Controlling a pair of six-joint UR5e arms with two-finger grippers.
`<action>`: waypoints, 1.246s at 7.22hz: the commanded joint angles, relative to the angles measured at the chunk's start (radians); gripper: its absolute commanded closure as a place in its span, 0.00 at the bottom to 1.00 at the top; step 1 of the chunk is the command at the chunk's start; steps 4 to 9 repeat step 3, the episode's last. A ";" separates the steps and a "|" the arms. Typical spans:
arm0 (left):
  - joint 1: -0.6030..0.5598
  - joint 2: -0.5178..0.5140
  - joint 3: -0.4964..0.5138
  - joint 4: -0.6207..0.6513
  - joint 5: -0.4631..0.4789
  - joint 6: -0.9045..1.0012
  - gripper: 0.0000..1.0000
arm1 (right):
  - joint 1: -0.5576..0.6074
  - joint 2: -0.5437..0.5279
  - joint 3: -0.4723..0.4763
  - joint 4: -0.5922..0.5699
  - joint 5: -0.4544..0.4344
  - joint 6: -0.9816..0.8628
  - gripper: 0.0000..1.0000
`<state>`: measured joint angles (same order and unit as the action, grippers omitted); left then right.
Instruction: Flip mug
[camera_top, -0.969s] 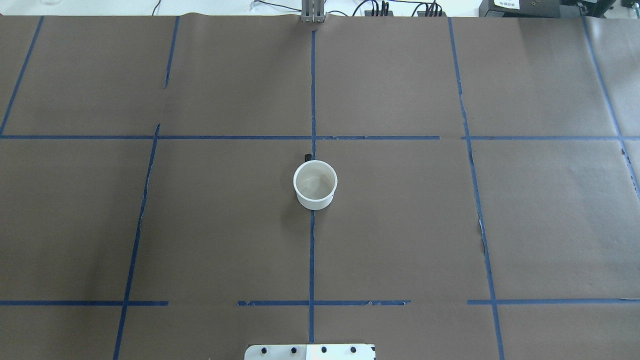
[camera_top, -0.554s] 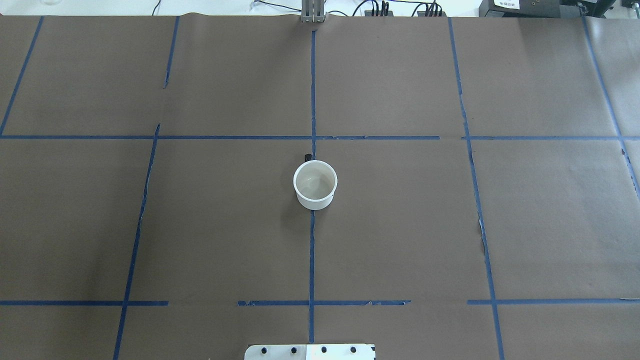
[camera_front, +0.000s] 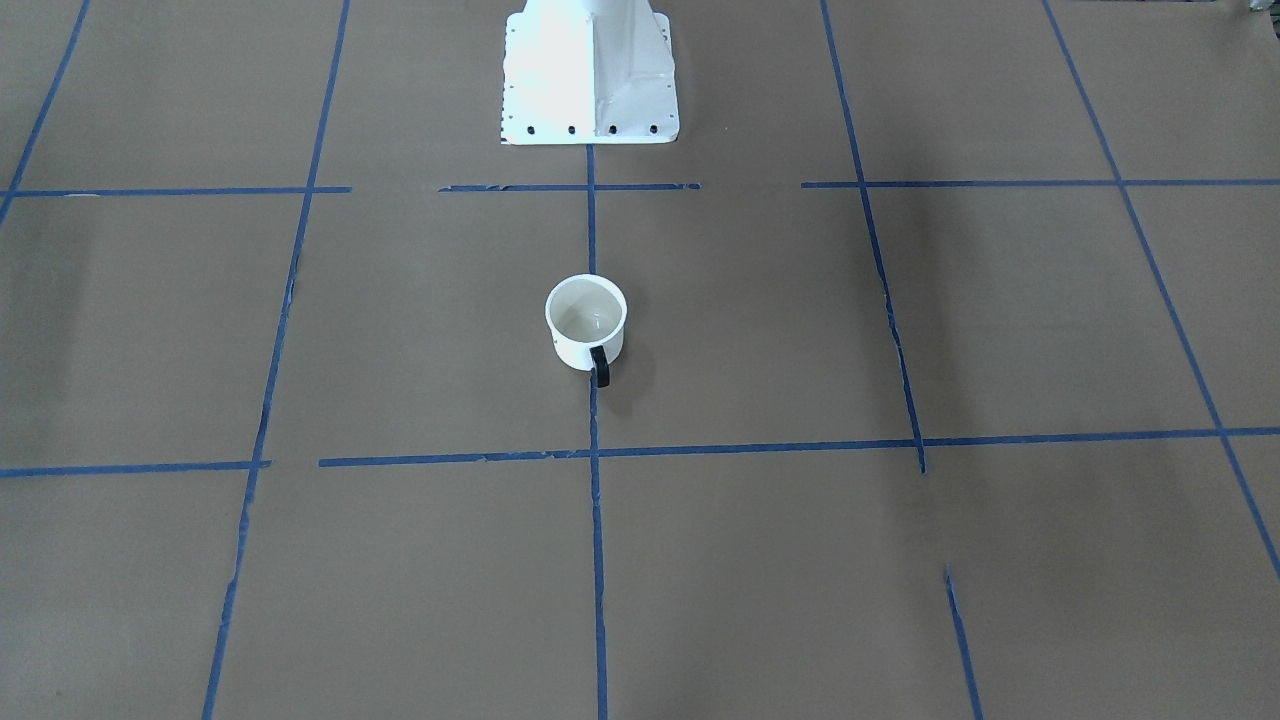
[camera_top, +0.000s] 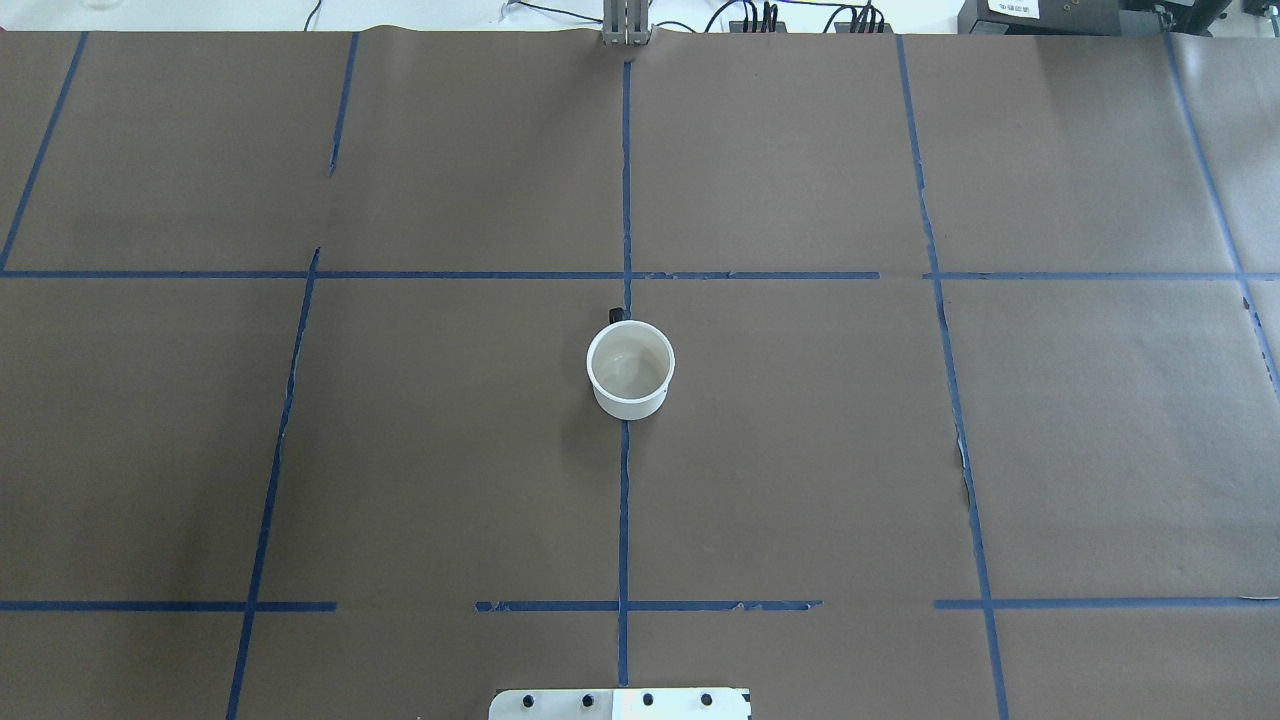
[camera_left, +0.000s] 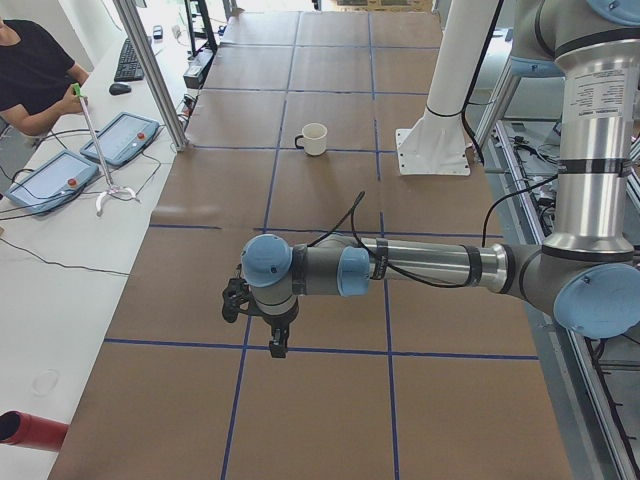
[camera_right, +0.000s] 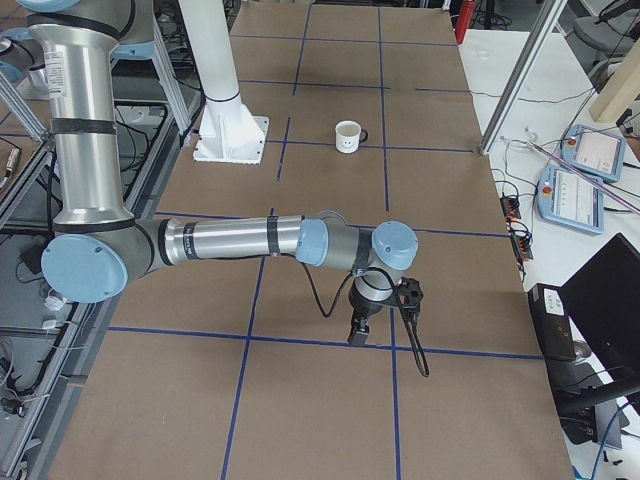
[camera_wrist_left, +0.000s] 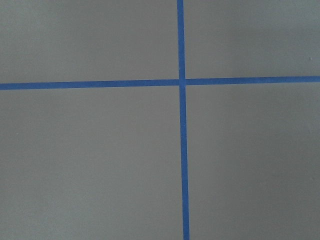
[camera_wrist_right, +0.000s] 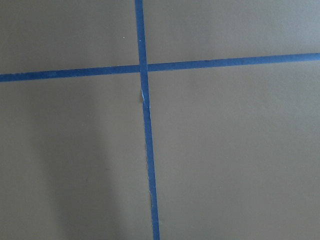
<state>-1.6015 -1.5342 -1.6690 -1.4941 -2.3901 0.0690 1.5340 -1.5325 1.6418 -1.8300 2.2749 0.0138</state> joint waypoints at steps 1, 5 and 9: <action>0.000 -0.003 0.002 0.000 0.000 0.000 0.00 | 0.000 0.000 0.001 0.000 0.000 0.000 0.00; 0.000 -0.010 0.002 0.000 0.000 0.000 0.00 | 0.000 0.000 0.000 0.000 0.000 0.000 0.00; 0.000 -0.010 0.002 0.000 0.000 0.000 0.00 | 0.000 0.000 0.000 0.000 0.000 0.000 0.00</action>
